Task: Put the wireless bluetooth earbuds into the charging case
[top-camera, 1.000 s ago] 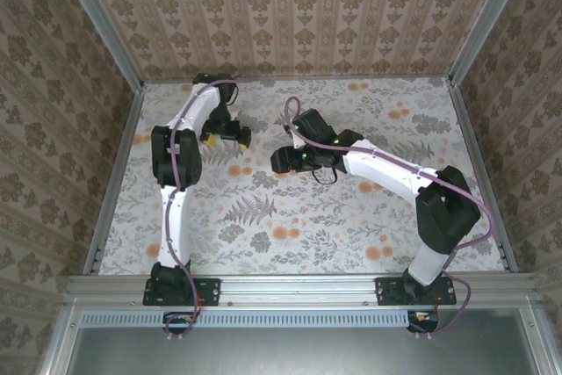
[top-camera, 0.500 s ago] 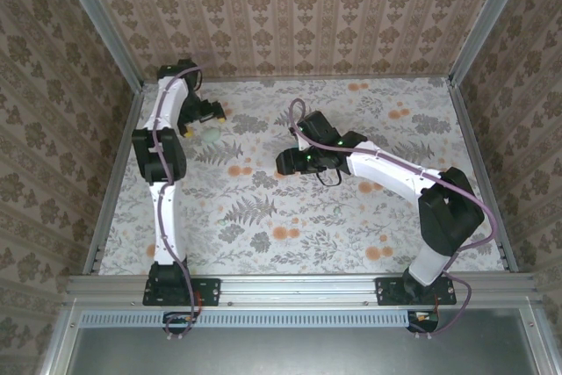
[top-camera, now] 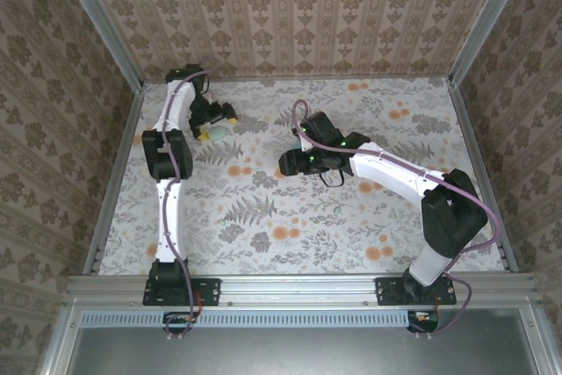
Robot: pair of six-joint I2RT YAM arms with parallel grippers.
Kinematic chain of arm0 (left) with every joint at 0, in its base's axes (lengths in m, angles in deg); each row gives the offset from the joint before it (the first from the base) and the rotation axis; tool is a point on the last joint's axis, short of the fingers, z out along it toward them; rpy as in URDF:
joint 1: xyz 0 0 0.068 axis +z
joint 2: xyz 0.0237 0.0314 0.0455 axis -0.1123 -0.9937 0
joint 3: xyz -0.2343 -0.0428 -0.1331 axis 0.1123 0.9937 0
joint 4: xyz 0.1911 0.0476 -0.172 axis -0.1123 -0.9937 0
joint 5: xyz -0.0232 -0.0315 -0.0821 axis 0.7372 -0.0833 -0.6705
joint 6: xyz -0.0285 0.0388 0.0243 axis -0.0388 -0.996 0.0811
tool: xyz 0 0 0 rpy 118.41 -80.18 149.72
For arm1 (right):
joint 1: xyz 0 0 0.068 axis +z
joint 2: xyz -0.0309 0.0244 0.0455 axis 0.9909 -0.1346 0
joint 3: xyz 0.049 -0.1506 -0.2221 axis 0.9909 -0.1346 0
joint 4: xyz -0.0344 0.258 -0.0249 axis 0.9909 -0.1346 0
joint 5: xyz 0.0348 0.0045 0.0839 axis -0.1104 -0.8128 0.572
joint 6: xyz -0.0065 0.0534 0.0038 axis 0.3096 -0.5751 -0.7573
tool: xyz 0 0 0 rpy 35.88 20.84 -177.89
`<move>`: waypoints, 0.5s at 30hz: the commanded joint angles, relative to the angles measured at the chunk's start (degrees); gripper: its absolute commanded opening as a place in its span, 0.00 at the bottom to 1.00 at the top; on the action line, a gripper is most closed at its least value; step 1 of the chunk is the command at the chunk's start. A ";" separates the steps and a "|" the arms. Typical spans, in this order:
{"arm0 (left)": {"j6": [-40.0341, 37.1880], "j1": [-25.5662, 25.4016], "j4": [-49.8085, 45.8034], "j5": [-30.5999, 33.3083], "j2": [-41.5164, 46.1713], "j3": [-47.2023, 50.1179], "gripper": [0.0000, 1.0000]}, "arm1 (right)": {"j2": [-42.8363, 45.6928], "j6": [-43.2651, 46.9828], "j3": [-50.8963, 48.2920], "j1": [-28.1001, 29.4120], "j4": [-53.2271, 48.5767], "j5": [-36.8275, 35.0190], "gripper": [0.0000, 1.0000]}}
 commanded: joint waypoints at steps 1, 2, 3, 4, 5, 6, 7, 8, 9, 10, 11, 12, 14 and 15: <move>-2.21 -1.71 -1.56 -0.86 0.84 0.78 1.00 | 1.92 0.20 -0.84 -0.33 -0.10 -0.85 0.65; -2.63 -2.07 -1.81 -0.36 1.06 0.80 1.00 | 2.00 0.09 -0.86 -0.35 -0.05 -0.74 0.65; -3.02 -2.58 -1.97 0.40 1.29 0.82 1.00 | 2.01 -0.01 -0.97 -0.39 -0.02 -0.66 0.65; -3.61 -3.14 -2.20 1.31 1.44 0.86 1.00 | 2.11 -0.05 -1.00 -0.34 0.02 -0.57 0.65; -4.09 -3.81 -2.41 2.11 1.57 0.79 1.00 | 2.26 -0.14 -1.10 -0.35 0.03 -0.56 0.65; -4.48 -4.49 -2.54 3.00 1.69 0.76 1.00 | 2.35 -0.13 -1.26 -0.30 0.03 -0.61 0.65; -4.94 -5.24 -2.66 3.67 1.71 0.77 1.00 | 2.61 -0.14 -1.43 -0.32 0.03 -0.69 0.65; -5.18 -5.88 -2.79 4.22 1.72 0.71 1.00 | 2.79 -0.23 -1.58 -0.30 0.03 -0.78 0.65; -5.41 -6.78 -2.70 4.88 1.78 0.72 1.00 | 3.02 -0.24 -1.79 -0.34 0.01 -0.83 0.65; -5.65 -7.64 -2.81 5.51 1.82 0.76 1.00 | 3.27 -0.38 -1.96 -0.32 0.07 -0.91 0.65; -5.67 -8.50 -2.84 6.16 1.83 0.73 1.00 | 3.50 -0.45 -2.13 -0.33 0.08 -0.91 0.65; -5.67 -9.23 -2.71 6.60 2.00 0.76 1.00 | 3.75 -0.46 -2.32 -0.35 0.01 -0.95 0.65; -5.09 -10.63 -2.35 8.18 2.45 0.76 1.00 | 4.36 -0.51 -2.68 -0.35 0.02 -1.17 0.65; -4.35 -11.01 -2.16 8.97 2.79 0.77 1.00 | 4.62 -0.48 -2.85 -0.39 -0.07 -1.26 0.65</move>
